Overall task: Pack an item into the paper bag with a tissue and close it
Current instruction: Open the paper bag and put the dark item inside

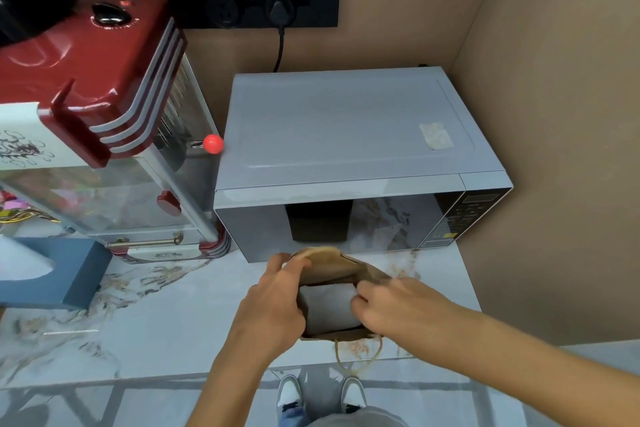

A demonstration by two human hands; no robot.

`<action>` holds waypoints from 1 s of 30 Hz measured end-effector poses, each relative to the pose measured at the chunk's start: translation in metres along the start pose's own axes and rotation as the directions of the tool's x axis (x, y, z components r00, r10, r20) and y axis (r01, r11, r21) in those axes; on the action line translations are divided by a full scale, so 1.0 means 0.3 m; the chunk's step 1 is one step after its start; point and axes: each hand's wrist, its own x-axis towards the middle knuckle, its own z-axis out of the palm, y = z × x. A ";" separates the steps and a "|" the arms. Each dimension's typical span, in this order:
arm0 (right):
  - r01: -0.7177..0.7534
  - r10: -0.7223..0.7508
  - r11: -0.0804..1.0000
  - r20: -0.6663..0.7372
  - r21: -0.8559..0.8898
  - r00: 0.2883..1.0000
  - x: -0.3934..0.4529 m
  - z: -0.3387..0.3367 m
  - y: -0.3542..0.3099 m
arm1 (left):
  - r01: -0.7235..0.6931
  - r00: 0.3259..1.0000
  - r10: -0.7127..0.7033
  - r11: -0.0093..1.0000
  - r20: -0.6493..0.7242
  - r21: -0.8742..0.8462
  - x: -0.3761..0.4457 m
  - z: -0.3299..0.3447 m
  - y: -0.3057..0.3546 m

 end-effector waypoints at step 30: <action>-0.033 0.033 0.999 0.017 0.003 0.999 0.282 -0.080 -0.023 | -0.128 0.992 0.129 0.973 -0.005 -0.194 0.050 -0.039 0.001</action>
